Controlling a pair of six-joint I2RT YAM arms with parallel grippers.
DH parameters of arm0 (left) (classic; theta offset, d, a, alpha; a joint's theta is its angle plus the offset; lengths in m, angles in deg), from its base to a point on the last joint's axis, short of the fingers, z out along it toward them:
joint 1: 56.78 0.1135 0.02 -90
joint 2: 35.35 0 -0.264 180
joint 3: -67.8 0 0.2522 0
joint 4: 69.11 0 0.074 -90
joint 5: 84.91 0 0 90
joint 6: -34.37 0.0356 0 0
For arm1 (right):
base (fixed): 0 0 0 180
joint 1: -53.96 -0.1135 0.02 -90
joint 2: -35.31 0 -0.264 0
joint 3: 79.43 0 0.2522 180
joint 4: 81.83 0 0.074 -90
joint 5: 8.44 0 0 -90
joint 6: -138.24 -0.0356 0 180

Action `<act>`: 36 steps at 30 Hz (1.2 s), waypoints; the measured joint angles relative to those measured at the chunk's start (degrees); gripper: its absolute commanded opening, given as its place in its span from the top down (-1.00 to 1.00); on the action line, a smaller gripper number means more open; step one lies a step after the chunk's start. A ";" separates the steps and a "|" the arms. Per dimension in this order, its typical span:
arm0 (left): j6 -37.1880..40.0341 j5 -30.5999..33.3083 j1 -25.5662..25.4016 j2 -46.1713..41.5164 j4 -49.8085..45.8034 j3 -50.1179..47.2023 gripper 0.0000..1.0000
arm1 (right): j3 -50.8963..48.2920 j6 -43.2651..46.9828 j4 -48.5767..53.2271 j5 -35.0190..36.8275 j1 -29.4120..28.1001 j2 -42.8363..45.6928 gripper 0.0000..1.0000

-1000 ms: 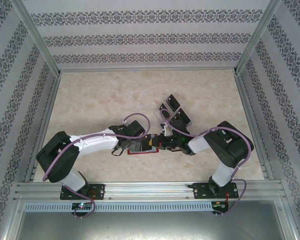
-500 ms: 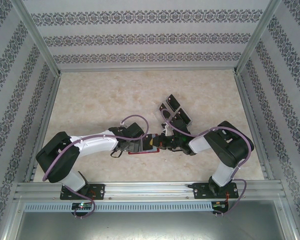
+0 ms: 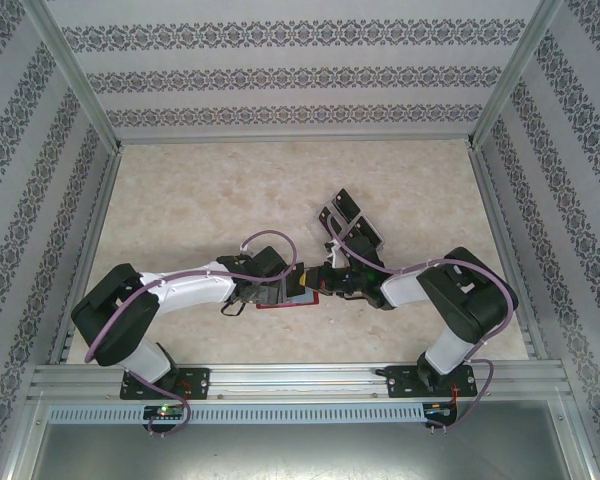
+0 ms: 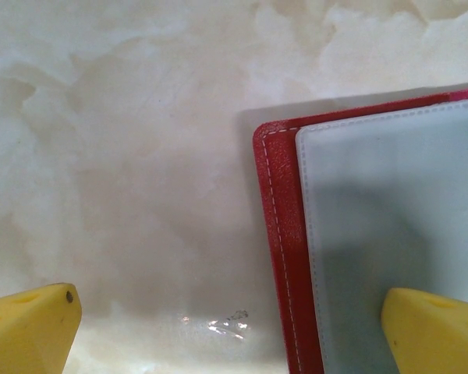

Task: Put the credit cards into the card holder

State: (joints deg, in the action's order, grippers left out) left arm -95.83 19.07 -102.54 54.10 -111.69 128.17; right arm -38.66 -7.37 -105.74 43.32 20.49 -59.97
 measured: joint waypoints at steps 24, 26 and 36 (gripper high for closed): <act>-0.22 -0.02 -0.02 -0.09 0.20 -0.15 -1.00 | 0.26 -4.59 -8.07 -0.90 -0.17 -6.97 1.00; -0.22 -0.02 -0.02 -0.09 0.20 -0.15 -1.00 | 0.26 -4.92 -9.09 -1.07 -0.44 -7.63 1.00; -0.22 -0.02 -0.02 -0.13 0.20 -0.20 -1.00 | -1.01 -5.60 -11.21 -1.36 -0.55 -8.11 1.00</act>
State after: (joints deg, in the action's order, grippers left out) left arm -96.05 19.05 -102.56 53.96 -111.49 127.98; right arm -39.67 -12.97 -116.95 41.96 19.94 -68.08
